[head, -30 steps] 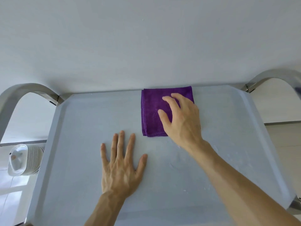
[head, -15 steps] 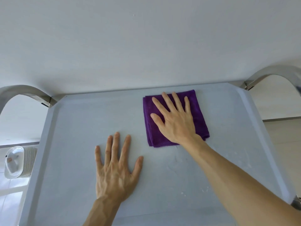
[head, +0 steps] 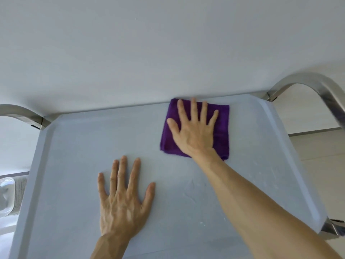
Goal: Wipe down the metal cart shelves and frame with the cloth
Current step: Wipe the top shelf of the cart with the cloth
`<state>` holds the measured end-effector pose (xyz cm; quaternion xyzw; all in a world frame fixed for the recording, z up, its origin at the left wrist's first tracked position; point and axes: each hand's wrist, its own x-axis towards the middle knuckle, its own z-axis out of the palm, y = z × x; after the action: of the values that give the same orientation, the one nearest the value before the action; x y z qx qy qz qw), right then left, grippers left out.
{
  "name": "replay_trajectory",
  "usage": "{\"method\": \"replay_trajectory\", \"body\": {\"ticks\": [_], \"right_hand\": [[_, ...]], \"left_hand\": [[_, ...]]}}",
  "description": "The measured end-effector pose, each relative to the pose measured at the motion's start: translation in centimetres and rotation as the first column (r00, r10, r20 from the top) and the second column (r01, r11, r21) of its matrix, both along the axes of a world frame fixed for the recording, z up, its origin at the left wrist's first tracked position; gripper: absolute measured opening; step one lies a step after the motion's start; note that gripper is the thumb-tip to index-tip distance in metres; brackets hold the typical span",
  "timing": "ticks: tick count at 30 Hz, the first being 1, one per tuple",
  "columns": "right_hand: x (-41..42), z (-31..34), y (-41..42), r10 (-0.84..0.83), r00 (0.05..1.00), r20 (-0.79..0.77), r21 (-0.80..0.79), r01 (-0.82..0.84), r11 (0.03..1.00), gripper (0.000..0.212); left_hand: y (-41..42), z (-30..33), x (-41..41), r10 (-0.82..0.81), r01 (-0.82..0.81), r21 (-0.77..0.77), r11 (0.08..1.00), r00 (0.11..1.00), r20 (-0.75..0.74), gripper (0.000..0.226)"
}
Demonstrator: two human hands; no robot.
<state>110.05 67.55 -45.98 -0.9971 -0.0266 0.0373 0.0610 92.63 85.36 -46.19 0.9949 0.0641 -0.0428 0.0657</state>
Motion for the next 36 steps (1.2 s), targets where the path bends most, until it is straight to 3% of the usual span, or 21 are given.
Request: {"method": "replay_trajectory", "body": {"ticks": [4, 7, 11, 17, 19, 24, 27, 30, 36], "right_hand": [[-5.4, -0.2, -2.3, 0.385, 0.921, 0.051, -0.014, -0.385, 0.923, 0.063], [-8.3, -0.8, -7.5, 0.493, 0.869, 0.047, -0.038, -0.491, 0.87, 0.06], [-5.8, -0.4, -10.5, 0.426, 0.905, 0.004, -0.066, -0.425, 0.903, 0.058], [-3.1, -0.3, -4.1, 0.038, 0.999, 0.015, -0.042, -0.037, 0.998, 0.062], [-5.4, -0.3, -2.1, 0.062, 0.998, 0.032, -0.022, -0.061, 0.998, 0.064], [-14.1, -0.7, -4.5, 0.395, 0.916, 0.068, -0.018, -0.395, 0.918, 0.061], [-14.3, -0.4, -7.0, 0.45, 0.892, 0.044, -0.019, -0.45, 0.893, 0.061], [-12.4, -0.2, -7.0, 0.42, 0.907, 0.032, -0.019, -0.419, 0.908, 0.062], [-7.2, -0.1, -2.1, 0.176, 0.984, 0.036, -0.041, -0.175, 0.984, 0.066]], "left_hand": [[0.0, 0.1, 0.0, 0.008, -0.008, -0.001, 1.0, 1.0, -0.012, 0.075], [-0.2, 0.1, 0.1, 0.015, -0.015, -0.003, 1.0, 1.0, -0.017, 0.075], [-0.1, 0.1, 0.2, 0.008, -0.008, 0.0, 1.0, 1.0, -0.011, 0.074], [-0.1, 0.2, 0.0, -0.001, 0.001, 0.0, 1.0, 1.0, 0.003, 0.072], [0.0, 0.1, 0.0, 0.003, -0.003, -0.005, 1.0, 1.0, 0.003, 0.072], [0.0, -0.1, -0.1, 0.01, -0.01, -0.016, 1.0, 1.0, 0.009, 0.069], [-0.1, -0.2, -0.1, 0.009, -0.009, -0.018, 1.0, 1.0, 0.014, 0.069], [0.1, -0.2, 0.0, 0.011, -0.011, -0.013, 1.0, 1.0, 0.011, 0.07], [0.2, -0.4, -0.1, 0.005, -0.005, -0.014, 1.0, 1.0, 0.023, 0.069]]}}
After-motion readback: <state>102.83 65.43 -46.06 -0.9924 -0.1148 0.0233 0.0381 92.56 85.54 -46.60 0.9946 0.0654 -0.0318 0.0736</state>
